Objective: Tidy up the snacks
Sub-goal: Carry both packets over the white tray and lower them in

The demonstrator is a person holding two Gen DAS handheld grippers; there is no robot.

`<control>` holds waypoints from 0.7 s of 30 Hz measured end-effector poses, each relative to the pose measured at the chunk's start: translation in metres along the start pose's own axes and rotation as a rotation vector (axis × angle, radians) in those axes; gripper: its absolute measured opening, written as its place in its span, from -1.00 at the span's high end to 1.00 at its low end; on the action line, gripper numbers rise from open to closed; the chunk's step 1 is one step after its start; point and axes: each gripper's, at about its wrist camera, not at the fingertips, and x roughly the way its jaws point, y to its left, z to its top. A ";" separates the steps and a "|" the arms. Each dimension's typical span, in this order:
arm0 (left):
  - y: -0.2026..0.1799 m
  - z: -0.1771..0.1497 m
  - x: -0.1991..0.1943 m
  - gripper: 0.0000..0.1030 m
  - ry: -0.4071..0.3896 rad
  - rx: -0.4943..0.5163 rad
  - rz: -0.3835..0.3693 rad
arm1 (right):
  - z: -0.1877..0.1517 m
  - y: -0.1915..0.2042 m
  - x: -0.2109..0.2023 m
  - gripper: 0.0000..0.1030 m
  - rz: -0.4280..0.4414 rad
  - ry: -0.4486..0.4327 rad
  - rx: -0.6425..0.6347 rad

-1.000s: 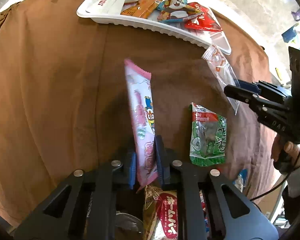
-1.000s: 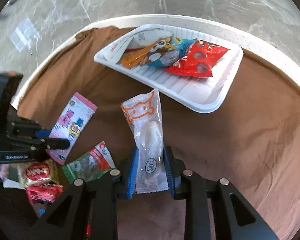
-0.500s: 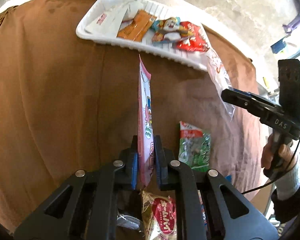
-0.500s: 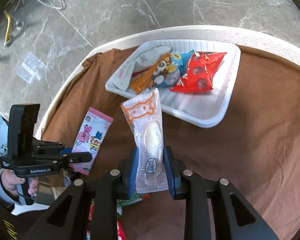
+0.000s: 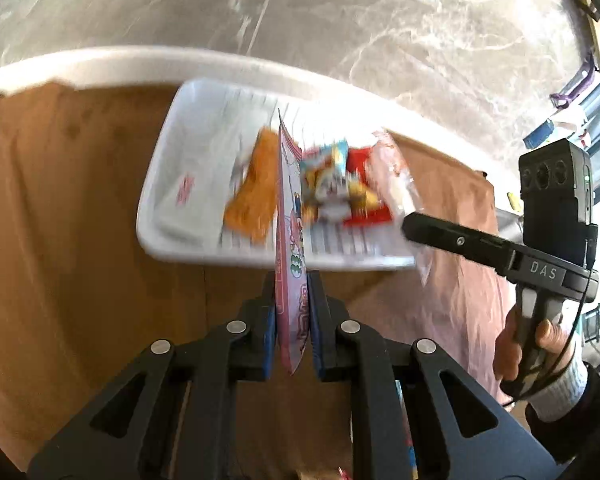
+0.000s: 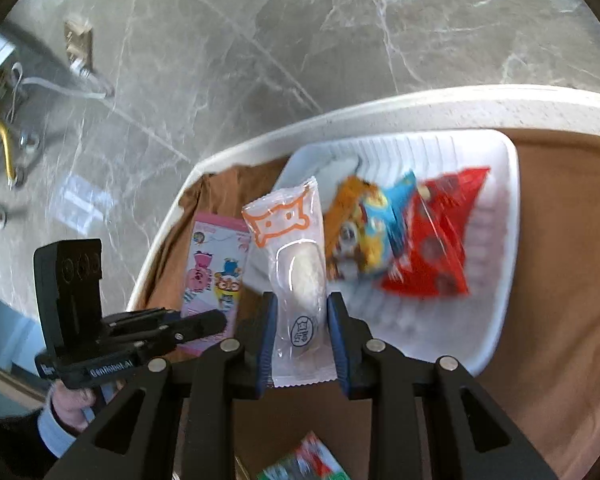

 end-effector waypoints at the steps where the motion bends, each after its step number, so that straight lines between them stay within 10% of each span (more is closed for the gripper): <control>1: 0.000 0.006 0.002 0.77 -0.003 0.011 0.003 | 0.005 -0.001 0.004 0.45 0.001 -0.010 0.011; 21: 0.017 0.072 0.085 0.75 0.045 0.052 0.035 | 0.055 -0.014 0.069 0.10 -0.079 -0.028 0.092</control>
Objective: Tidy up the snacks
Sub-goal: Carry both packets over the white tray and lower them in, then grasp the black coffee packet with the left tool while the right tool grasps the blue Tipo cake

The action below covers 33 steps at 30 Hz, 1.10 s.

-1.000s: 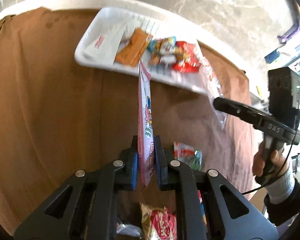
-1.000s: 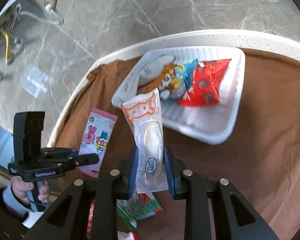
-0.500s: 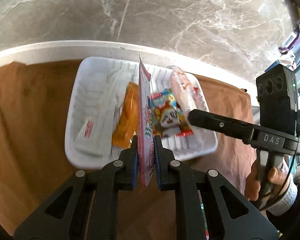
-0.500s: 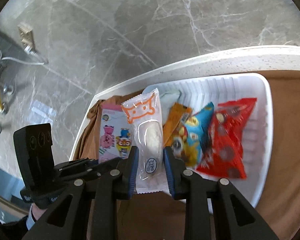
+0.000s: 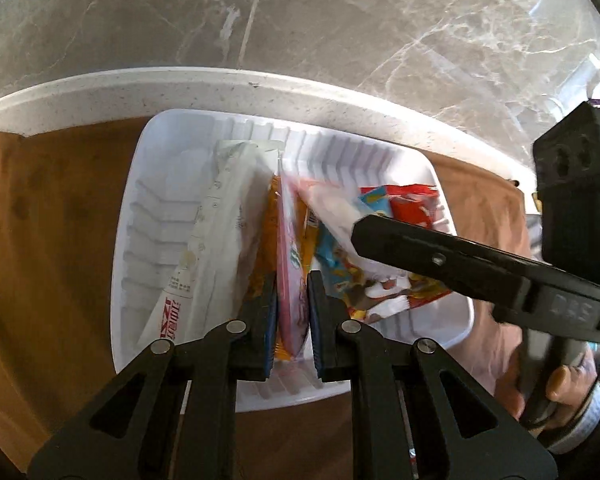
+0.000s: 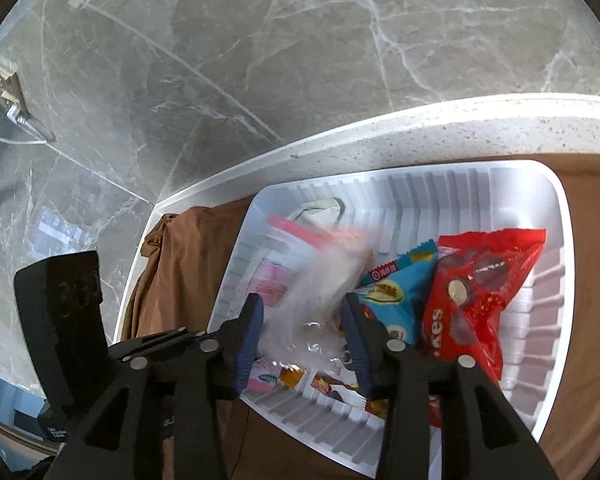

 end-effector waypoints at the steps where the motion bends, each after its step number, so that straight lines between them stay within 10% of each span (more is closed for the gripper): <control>1: 0.000 -0.002 -0.001 0.75 -0.001 0.005 0.003 | 0.000 0.002 0.000 0.10 -0.008 -0.004 -0.013; 16: -0.021 -0.029 -0.068 0.75 -0.122 0.056 0.005 | -0.033 0.033 -0.071 -0.13 -0.034 -0.069 -0.173; 33: -0.014 -0.205 -0.136 0.75 0.041 -0.016 -0.097 | -0.184 0.071 -0.164 -0.37 -0.186 0.037 -0.468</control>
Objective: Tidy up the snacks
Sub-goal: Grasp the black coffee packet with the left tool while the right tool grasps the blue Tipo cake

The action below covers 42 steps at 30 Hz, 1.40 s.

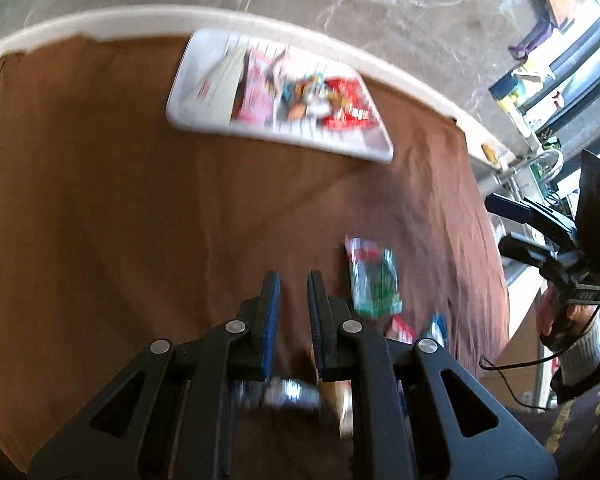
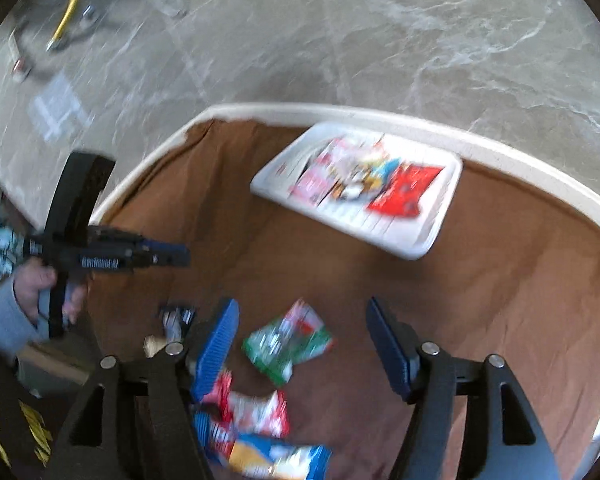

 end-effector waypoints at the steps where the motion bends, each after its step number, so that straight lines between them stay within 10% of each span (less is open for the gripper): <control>1: 0.001 -0.010 -0.001 0.75 0.010 -0.010 0.001 | -0.007 0.007 0.002 -0.38 -0.008 0.018 -0.028; 13: 0.026 -0.101 0.001 0.74 0.093 -0.245 -0.104 | -0.075 0.062 0.039 -0.39 0.034 0.215 -0.127; 21: 0.030 -0.100 0.023 0.70 0.099 -0.352 -0.164 | -0.075 0.085 0.043 -0.39 0.028 0.212 -0.197; 27: 0.024 -0.088 0.037 -0.24 0.094 -0.368 -0.169 | -0.079 0.084 0.044 -0.39 0.024 0.220 -0.177; 42: -0.001 -0.071 0.058 -0.20 0.133 -0.238 -0.098 | -0.101 0.076 0.043 -0.39 -0.064 0.286 -0.325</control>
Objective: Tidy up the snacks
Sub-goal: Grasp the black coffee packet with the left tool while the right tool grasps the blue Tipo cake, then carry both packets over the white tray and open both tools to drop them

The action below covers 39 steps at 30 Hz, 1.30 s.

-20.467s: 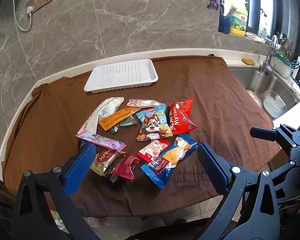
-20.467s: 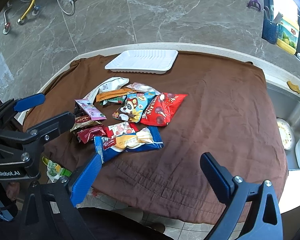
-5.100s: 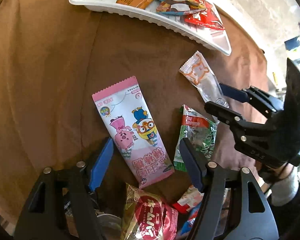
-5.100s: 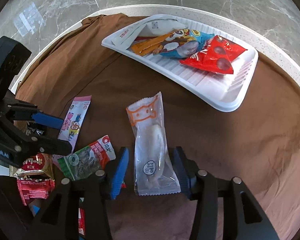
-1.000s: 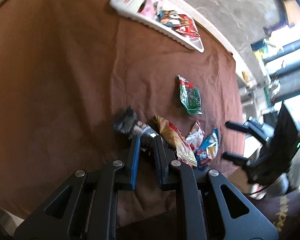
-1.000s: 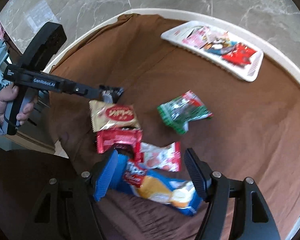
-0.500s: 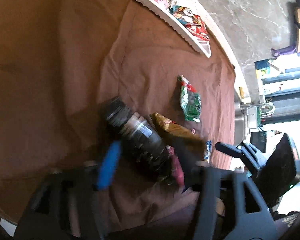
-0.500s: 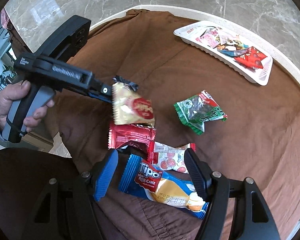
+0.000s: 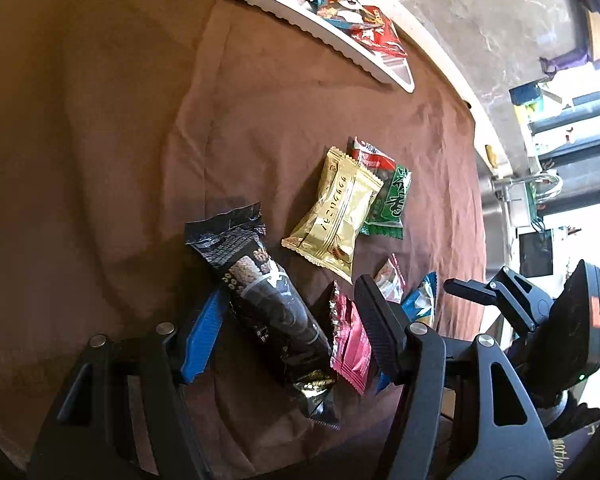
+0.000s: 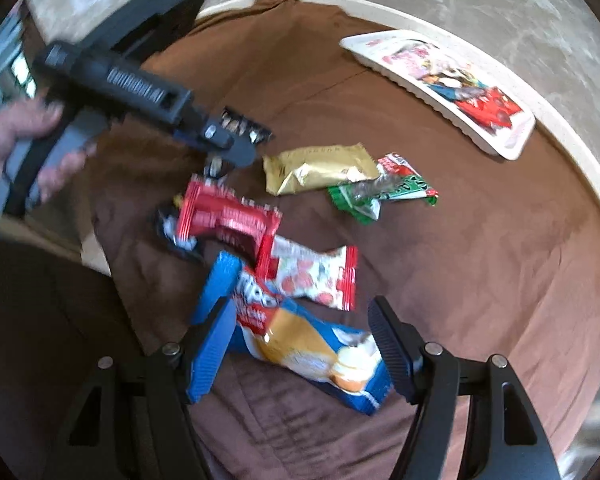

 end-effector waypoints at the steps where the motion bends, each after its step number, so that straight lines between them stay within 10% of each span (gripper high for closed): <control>1: 0.000 0.001 0.002 -0.20 0.004 -0.004 0.005 | -0.002 0.002 0.001 -0.39 -0.007 0.006 -0.034; 12: -0.004 -0.005 0.009 -0.20 0.026 0.026 0.030 | -0.014 0.033 0.035 -0.13 -0.089 0.123 -0.411; 16: 0.000 -0.011 0.006 -0.17 0.037 0.034 0.031 | -0.010 0.030 0.035 0.20 -0.061 0.118 -0.398; 28: 0.002 -0.029 0.000 -0.11 0.061 0.173 0.111 | -0.002 0.015 0.039 0.25 -0.005 0.111 -0.280; 31: 0.001 -0.030 0.001 0.37 0.055 0.204 0.170 | 0.003 0.012 0.042 0.26 -0.001 0.104 -0.251; 39: 0.010 -0.034 -0.003 0.56 0.022 0.191 0.146 | -0.010 0.014 0.039 0.41 0.033 0.087 -0.149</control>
